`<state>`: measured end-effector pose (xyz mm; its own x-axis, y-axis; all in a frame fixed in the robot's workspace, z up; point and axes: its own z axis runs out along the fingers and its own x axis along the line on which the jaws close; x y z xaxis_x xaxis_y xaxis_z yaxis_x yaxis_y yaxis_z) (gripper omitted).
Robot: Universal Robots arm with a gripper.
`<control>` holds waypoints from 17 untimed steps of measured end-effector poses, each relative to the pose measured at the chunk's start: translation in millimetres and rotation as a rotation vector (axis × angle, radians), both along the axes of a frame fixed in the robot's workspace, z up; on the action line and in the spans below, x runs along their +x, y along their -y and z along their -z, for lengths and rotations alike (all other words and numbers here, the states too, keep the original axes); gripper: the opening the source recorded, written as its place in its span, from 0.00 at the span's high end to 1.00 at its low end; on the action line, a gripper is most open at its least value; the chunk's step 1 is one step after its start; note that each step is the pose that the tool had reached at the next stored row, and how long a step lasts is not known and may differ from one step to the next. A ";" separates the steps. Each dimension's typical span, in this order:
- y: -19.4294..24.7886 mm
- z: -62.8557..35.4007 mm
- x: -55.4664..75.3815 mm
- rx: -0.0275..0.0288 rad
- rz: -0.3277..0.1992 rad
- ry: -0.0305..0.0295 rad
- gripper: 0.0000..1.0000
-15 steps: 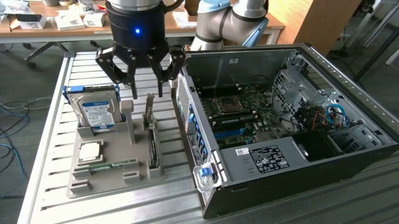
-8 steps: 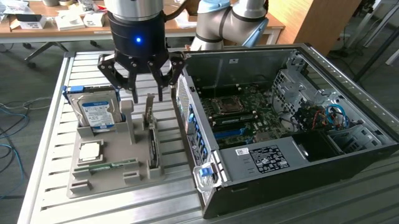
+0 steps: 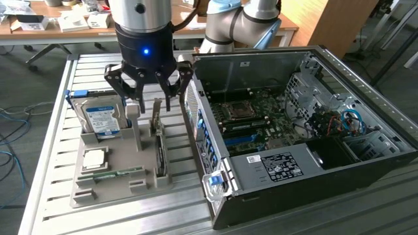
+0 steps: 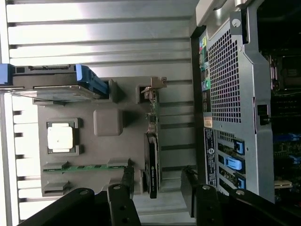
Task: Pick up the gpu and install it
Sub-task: 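Pick up the gpu and move the gpu toward the slot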
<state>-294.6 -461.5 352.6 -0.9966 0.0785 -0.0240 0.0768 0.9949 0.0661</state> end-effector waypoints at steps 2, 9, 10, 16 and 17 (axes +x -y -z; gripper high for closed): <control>0.0 3.1 0.0 0.0000 0.000 -0.0009 0.47; 0.0 15.7 0.0 0.0001 0.000 -0.0047 0.47; 0.0 17.5 0.0 0.0000 0.000 -0.0052 0.47; 0.0 28.4 0.0 0.0001 0.000 -0.0081 0.47; 0.0 30.2 0.0 0.0000 0.000 -0.0086 0.47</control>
<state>-294.6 -461.5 322.3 -0.9968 0.0789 -0.0154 0.0777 0.9948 0.0655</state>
